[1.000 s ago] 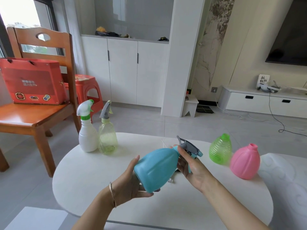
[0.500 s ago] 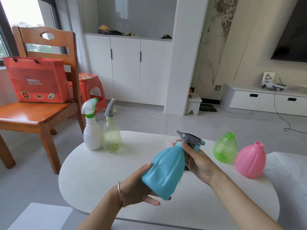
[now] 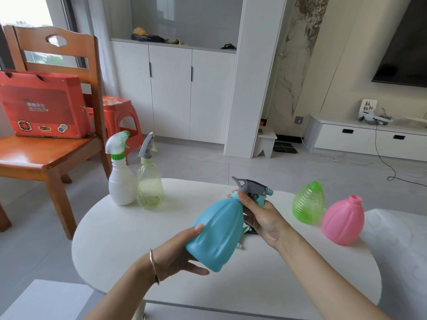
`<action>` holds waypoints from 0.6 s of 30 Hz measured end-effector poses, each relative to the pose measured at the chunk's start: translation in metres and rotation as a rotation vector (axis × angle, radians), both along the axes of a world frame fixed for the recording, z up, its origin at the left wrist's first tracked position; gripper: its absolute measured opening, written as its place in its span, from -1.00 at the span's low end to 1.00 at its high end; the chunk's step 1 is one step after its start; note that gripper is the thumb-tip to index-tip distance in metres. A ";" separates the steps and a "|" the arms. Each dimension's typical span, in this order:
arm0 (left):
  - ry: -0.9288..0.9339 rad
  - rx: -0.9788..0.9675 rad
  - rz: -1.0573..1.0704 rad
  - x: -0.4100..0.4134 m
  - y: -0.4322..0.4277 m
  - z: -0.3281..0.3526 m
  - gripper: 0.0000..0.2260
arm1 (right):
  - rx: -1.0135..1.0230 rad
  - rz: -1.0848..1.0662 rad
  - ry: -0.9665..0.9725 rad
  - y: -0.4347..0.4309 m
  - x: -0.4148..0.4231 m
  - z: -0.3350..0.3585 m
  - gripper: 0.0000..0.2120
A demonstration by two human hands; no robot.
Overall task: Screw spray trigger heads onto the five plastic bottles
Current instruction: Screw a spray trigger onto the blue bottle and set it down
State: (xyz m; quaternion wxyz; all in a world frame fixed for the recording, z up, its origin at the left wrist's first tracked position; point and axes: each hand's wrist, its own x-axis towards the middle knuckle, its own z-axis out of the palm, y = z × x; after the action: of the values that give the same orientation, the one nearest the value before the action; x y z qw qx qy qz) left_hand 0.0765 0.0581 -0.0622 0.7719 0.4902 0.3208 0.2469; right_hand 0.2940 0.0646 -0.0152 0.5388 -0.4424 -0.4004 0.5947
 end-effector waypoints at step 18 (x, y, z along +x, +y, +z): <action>0.084 0.511 0.620 -0.073 0.022 -0.005 -0.60 | 0.026 0.173 -0.369 0.006 -0.118 -0.009 -0.34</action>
State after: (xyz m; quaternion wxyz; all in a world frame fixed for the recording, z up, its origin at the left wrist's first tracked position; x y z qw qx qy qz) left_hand 0.0035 0.0799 -0.0667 0.5002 0.5561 0.4131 0.5195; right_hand 0.1760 0.0705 -0.0237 0.4091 -0.5008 -0.5363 0.5424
